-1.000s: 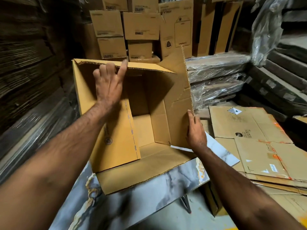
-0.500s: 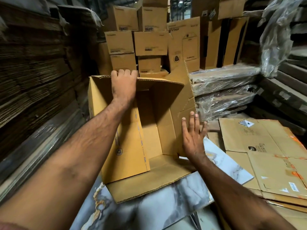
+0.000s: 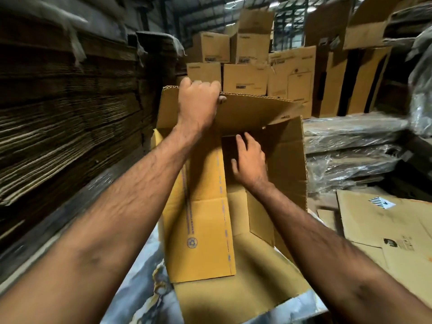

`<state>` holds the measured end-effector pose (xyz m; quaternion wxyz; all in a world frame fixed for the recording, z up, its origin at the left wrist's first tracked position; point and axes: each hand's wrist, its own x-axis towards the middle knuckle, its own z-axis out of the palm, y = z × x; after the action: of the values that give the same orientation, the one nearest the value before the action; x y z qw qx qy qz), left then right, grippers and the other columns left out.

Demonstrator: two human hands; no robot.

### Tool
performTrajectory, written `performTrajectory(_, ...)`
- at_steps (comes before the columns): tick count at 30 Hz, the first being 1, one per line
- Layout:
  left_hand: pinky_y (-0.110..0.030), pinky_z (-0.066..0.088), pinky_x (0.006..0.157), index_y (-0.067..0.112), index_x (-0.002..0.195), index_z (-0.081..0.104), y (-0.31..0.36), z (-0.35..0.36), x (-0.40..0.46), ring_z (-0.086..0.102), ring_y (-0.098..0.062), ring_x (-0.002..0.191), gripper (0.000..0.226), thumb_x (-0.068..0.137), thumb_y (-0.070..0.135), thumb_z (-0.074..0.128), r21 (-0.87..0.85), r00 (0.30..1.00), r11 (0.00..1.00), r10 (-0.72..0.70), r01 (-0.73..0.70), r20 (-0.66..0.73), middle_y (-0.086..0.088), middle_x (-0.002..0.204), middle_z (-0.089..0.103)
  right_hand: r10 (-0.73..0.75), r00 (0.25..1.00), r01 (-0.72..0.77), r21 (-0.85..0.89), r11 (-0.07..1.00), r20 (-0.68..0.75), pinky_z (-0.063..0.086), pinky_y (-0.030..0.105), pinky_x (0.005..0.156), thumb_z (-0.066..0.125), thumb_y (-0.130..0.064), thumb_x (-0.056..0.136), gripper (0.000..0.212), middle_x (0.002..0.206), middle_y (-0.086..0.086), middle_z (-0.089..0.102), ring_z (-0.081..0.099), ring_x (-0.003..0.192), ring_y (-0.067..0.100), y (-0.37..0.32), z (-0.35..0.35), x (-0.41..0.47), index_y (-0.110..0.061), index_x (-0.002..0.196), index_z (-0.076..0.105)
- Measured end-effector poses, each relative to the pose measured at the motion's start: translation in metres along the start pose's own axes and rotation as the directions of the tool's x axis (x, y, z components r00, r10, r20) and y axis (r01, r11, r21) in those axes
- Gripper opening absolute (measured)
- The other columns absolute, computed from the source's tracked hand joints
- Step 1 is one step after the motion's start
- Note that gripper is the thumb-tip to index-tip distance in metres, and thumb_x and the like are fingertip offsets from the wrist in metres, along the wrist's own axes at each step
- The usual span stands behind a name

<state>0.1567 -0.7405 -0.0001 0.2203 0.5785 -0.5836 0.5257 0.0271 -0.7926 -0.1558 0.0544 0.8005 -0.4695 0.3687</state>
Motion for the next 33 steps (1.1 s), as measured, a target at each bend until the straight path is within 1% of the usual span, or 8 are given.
performTrajectory(4,-0.039,0.040,0.085,0.015,0.099,0.064,-0.011,-0.027,0.018,0.067,-0.030,0.086,0.039,0.099,0.048,0.045,-0.059,0.996,0.998,-0.002,0.007,0.088,-0.008,0.091,0.072,0.093,0.977,-0.144,0.270,0.952,0.191,0.028,0.045,0.116,0.060,-0.034,0.094,0.078,0.159,0.016,0.024,0.025,0.145,0.033,-0.013,0.027,-0.011,-0.005,0.155,0.019)
performTrajectory(7,-0.038,0.038,0.087,0.018,0.105,0.066,-0.017,-0.039,0.016,0.065,-0.025,0.088,0.041,0.100,0.051,0.042,-0.064,0.994,0.996,-0.062,0.068,0.091,-0.004,0.093,0.071,0.051,0.965,-0.188,0.550,0.814,0.256,0.035,0.037,0.112,0.058,-0.036,0.097,0.064,0.148,0.010,0.047,0.042,0.137,0.027,-0.024,0.030,-0.021,-0.007,0.149,0.034)
performTrajectory(11,-0.037,0.038,0.083,0.019,0.105,0.066,-0.018,-0.042,0.005,0.066,-0.027,0.091,0.043,0.100,0.053,0.041,-0.020,0.985,0.994,-0.101,0.105,0.138,-0.005,0.096,0.072,0.074,0.974,-0.200,0.656,0.728,0.215,0.053,0.035,0.088,0.061,-0.039,0.095,0.036,0.114,-0.004,0.068,0.065,0.103,0.015,-0.040,0.026,-0.031,-0.018,0.123,0.059)
performTrajectory(14,-0.036,0.040,0.082,0.020,0.108,0.067,-0.018,-0.044,0.003,0.066,-0.025,0.095,0.044,0.098,0.055,0.043,-0.019,0.974,0.988,-0.144,0.150,0.176,-0.003,0.099,0.073,0.062,0.992,-0.120,0.651,0.749,0.111,0.051,0.029,0.074,0.063,-0.037,0.094,0.027,0.102,-0.008,0.069,0.064,0.088,0.009,-0.050,0.024,-0.048,-0.017,0.112,0.062)
performTrajectory(18,-0.032,0.039,0.067,0.022,0.115,0.069,-0.019,-0.052,0.010,0.066,-0.020,0.095,0.048,0.092,0.060,0.052,-0.034,0.937,0.974,-0.207,0.225,0.282,0.000,0.101,0.072,-0.041,0.998,0.061,0.680,0.731,-0.046,0.053,0.040,0.065,0.052,-0.041,0.094,0.030,0.089,0.000,0.069,0.066,0.077,0.020,-0.077,0.019,-0.089,-0.016,0.109,0.058)
performTrajectory(23,-0.031,0.041,0.065,0.024,0.112,0.070,-0.019,-0.060,0.007,0.065,-0.015,0.093,0.049,0.084,0.064,0.060,-0.102,0.896,0.955,-0.221,0.279,0.385,0.003,0.100,0.072,-0.278,0.960,0.222,0.637,0.738,-0.013,0.055,0.041,0.078,0.053,-0.024,0.088,0.064,0.116,0.013,0.063,0.064,0.096,0.035,-0.131,0.003,-0.118,-0.010,0.147,0.033)
performTrajectory(29,-0.031,0.044,0.064,0.027,0.101,0.072,-0.028,-0.083,-0.017,0.065,-0.013,0.090,0.049,0.076,0.068,0.065,-0.165,0.855,0.946,-0.166,0.278,0.490,0.006,0.094,0.071,-0.371,0.928,0.266,0.621,0.737,0.042,0.052,0.044,0.086,0.056,-0.047,0.090,0.096,0.157,0.015,0.026,0.044,0.132,0.037,-0.181,0.014,-0.131,-0.016,0.157,-0.005)
performTrajectory(33,-0.028,0.040,0.061,0.028,0.102,0.072,-0.032,-0.097,-0.032,0.063,-0.011,0.086,0.045,0.079,0.066,0.064,-0.166,0.860,0.933,-0.210,0.318,0.466,0.007,0.094,0.071,-0.337,0.938,0.257,0.492,0.832,0.079,0.049,0.043,0.092,0.039,-0.030,0.091,0.079,0.160,0.017,0.012,0.036,0.137,0.040,-0.219,0.025,-0.152,0.000,0.155,0.004)
